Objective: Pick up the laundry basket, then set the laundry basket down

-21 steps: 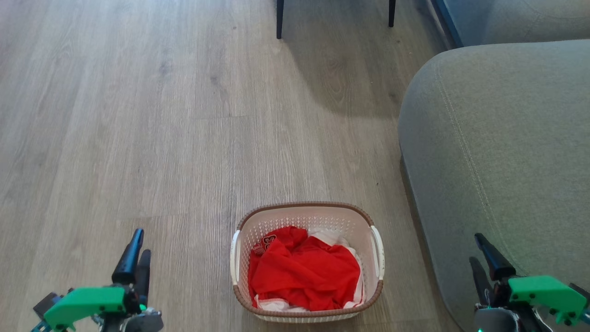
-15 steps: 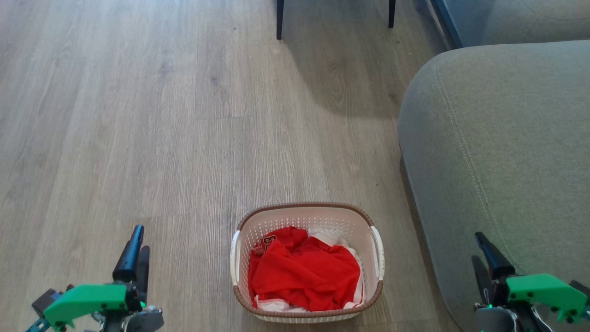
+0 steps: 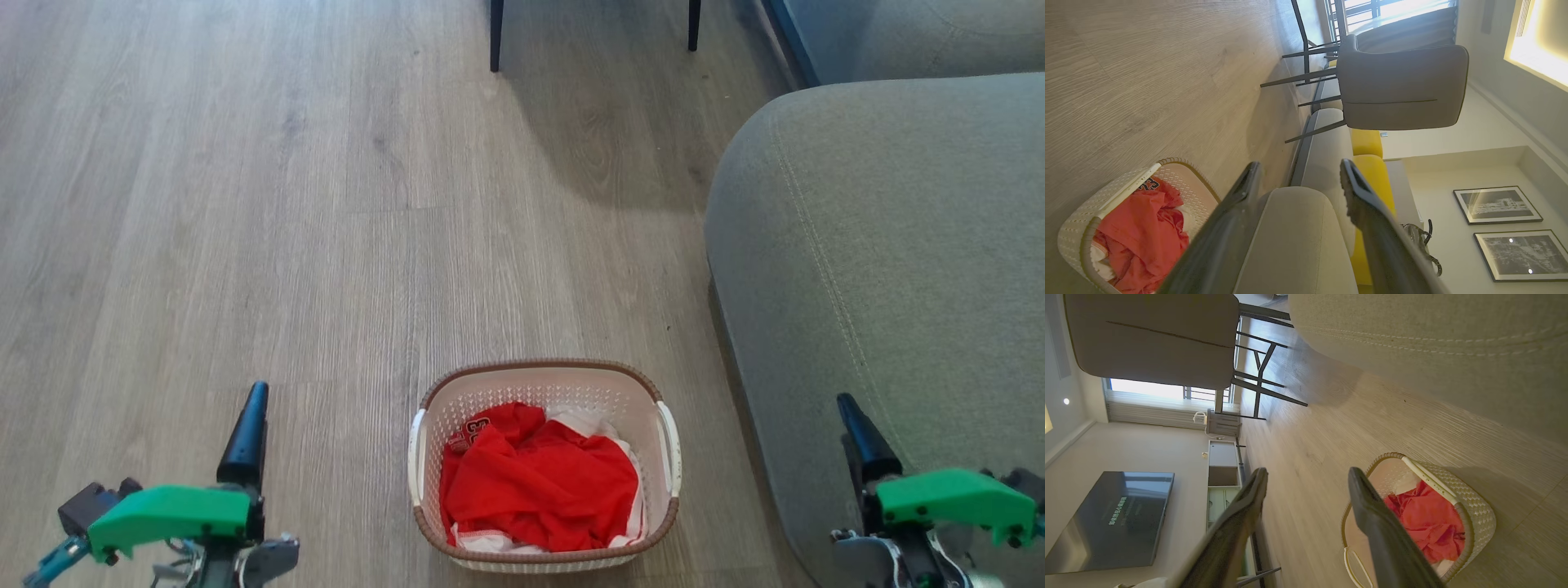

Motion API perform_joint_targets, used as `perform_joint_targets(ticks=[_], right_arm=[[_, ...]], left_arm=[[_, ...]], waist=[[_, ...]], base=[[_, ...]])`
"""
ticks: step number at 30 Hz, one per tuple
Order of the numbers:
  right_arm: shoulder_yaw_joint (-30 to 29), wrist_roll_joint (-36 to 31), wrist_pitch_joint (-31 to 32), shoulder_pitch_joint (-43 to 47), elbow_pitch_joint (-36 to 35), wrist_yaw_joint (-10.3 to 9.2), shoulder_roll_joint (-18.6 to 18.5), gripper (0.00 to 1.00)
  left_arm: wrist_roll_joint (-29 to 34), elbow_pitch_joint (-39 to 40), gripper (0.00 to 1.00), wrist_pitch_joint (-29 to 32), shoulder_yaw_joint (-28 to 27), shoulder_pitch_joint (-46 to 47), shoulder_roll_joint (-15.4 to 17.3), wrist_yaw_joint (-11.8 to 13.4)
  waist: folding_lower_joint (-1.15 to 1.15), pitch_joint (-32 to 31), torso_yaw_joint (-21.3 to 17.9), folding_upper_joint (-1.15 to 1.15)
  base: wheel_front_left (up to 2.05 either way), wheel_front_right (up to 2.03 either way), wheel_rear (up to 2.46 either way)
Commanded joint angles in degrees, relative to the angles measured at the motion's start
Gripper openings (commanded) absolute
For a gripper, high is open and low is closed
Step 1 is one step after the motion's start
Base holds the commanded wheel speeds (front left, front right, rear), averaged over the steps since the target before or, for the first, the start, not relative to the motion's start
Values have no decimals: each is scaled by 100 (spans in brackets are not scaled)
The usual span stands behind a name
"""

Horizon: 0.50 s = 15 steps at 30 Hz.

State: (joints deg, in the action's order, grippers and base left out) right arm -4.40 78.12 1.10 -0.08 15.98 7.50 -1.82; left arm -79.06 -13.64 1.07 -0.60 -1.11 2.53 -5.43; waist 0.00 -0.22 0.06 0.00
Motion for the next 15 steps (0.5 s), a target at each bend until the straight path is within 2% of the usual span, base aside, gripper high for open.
perform_joint_targets(ticks=[1,15], right_arm=[[51,-136,-55,-213,-238,0,-44,100],[357,-1451,-291,-213,-489,0,-53,100]], left_arm=[[129,259,100,-55,-38,226,15,18],[1746,570,100,-290,198,225,18,204]], waist=[[0,0,1,0],[0,-2,6,0]], base=[[0,0,0],[0,0,0]])
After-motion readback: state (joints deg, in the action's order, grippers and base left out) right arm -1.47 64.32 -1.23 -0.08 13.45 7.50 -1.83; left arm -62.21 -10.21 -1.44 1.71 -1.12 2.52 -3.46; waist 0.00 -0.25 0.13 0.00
